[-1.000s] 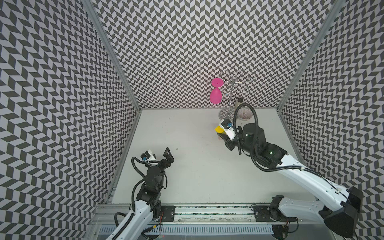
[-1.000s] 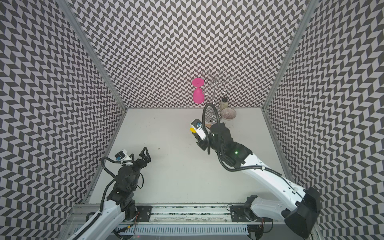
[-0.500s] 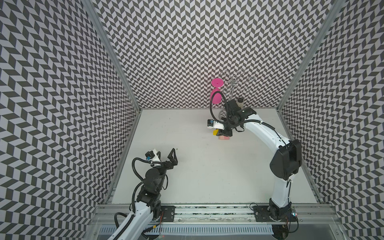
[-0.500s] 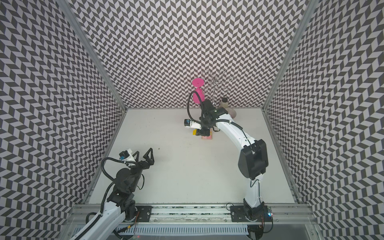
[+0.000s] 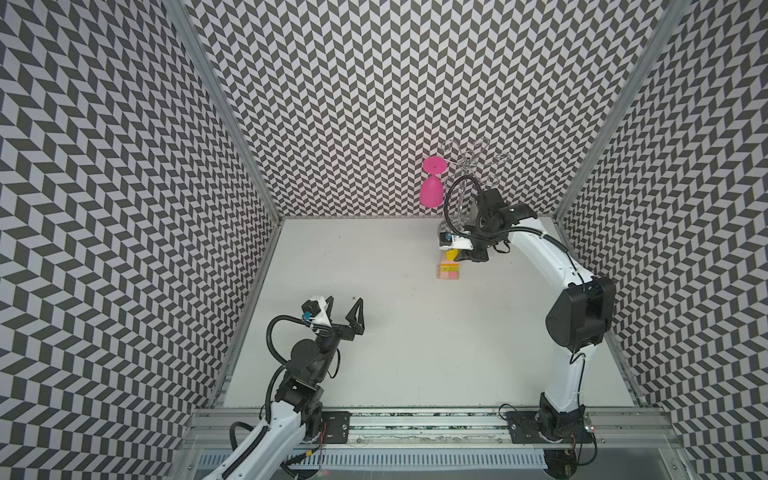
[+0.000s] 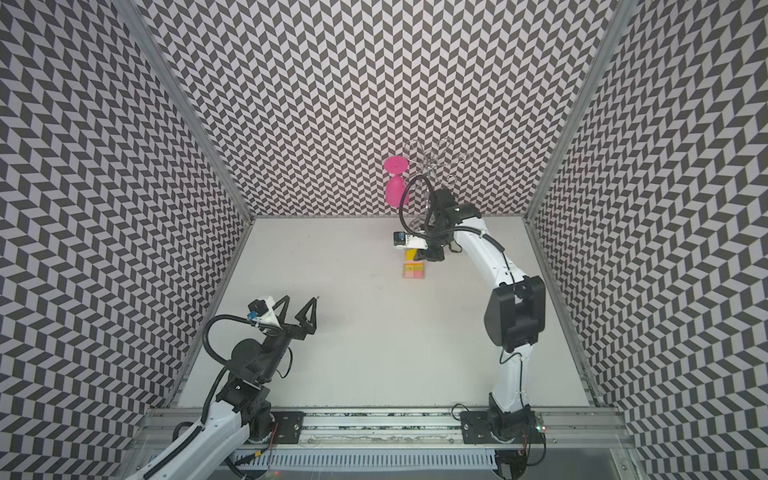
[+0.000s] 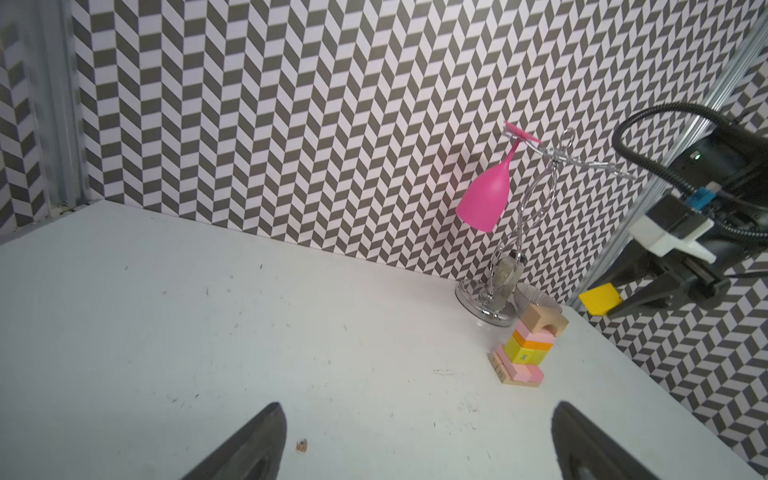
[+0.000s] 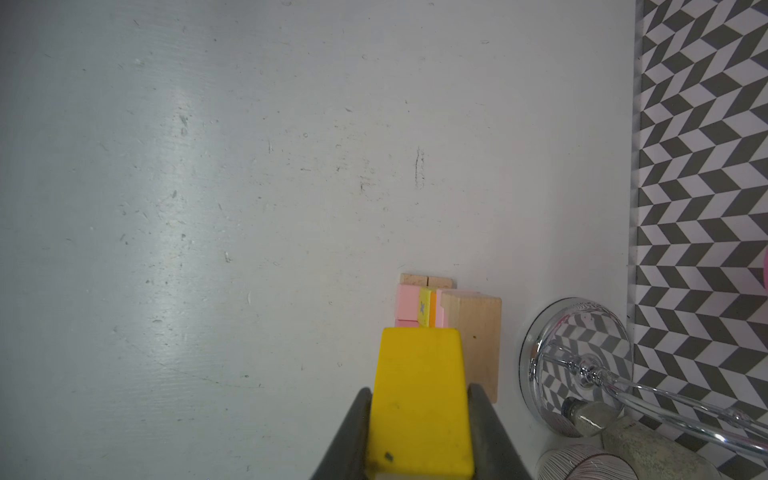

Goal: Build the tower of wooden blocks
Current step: 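Carry the yellow block over the arch with the right gripper while the left arm shifts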

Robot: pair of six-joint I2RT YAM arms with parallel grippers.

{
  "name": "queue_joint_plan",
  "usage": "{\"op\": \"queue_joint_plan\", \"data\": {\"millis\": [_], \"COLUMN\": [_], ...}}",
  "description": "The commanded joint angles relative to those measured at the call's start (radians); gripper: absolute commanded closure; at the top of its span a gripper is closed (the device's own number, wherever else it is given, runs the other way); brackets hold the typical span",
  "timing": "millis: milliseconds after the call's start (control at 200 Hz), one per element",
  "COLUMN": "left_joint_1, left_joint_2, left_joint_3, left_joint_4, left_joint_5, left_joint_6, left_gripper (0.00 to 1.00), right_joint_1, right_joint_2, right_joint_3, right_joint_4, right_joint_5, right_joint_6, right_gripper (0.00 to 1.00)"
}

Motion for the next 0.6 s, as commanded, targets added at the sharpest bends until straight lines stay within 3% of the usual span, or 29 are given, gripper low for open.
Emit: {"op": "queue_joint_plan", "data": {"millis": [0,210,346,596], "left_joint_1": [-0.034,-0.120,-0.196,-0.242], "left_joint_2": [0.050,0.254,0.381,0.420], "left_joint_3": [-0.018,0.061,0.129,0.147], "left_joint_4": [0.055,0.082,0.059,0.053], "left_joint_5": [0.003,0.007,-0.066,-0.120], "left_joint_6": [0.048,0.110,0.150,0.166], "left_gripper": [0.00,0.00,0.01,0.01], "right_joint_1": [-0.018,-0.020,-0.019,-0.020], "right_joint_2": [0.027,0.074,0.115,0.136], "right_joint_3": [0.037,0.039,0.073,0.087], "right_joint_4": [0.040,0.090,0.084,0.090], "right_joint_5": [-0.067,-0.078,-0.097,-0.129], "right_joint_6": [-0.048,-0.015,-0.011,-0.014], "right_gripper": [1.00,1.00,1.00,1.00]}}
